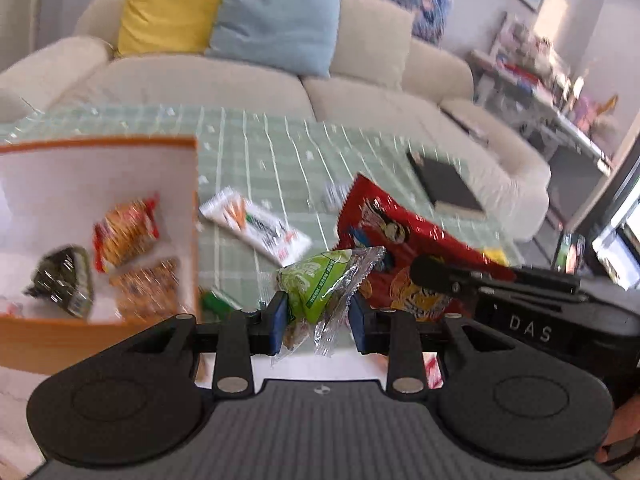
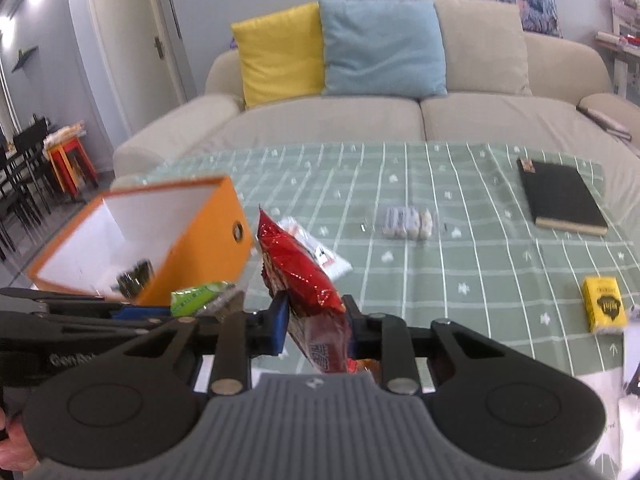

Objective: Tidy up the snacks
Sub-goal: 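Lift both held packets and carry them over the orange box, then open both grippers to drop the packets into the orange box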

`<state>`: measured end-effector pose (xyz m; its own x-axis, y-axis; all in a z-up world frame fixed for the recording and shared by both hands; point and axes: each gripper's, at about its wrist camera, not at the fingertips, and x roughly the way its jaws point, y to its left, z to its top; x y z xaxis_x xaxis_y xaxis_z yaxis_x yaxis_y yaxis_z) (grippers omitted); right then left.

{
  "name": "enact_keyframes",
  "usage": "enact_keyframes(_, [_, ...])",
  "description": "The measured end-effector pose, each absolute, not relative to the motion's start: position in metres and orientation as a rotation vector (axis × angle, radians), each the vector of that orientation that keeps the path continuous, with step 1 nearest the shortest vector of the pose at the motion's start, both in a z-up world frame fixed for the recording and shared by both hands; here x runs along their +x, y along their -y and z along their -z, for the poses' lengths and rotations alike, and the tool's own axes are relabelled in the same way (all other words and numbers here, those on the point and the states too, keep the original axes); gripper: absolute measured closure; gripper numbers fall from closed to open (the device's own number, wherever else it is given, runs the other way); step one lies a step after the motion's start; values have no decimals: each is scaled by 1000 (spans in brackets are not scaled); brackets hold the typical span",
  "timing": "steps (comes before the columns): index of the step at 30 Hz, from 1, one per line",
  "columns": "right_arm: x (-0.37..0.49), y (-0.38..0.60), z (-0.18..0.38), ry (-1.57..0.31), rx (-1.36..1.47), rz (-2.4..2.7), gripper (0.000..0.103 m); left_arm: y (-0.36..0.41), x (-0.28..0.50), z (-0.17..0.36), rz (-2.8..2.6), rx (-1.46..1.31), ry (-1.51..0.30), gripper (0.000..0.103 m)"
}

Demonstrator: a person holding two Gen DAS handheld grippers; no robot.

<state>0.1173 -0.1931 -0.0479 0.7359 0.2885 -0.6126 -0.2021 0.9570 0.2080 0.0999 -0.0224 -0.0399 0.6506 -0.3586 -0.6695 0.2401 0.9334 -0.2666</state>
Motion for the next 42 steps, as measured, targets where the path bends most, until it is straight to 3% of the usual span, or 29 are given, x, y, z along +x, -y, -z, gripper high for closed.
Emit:
enact_keyframes(8, [133,158,11,-623,143,-381,79,-26,113,5,221,-205,-715,67])
enact_keyframes(21, [171,70,-14,-600,116,-548,79,-113,140,-6,53,-189,-719,67])
enact_keyframes(32, [229,2,19,-722,50,-580,79,-157,180,25,-38,-104,-813,67])
enact_keyframes(42, [276,-42,60,-857,14,-551,79,-177,219,71,-110,-79,-1010,67])
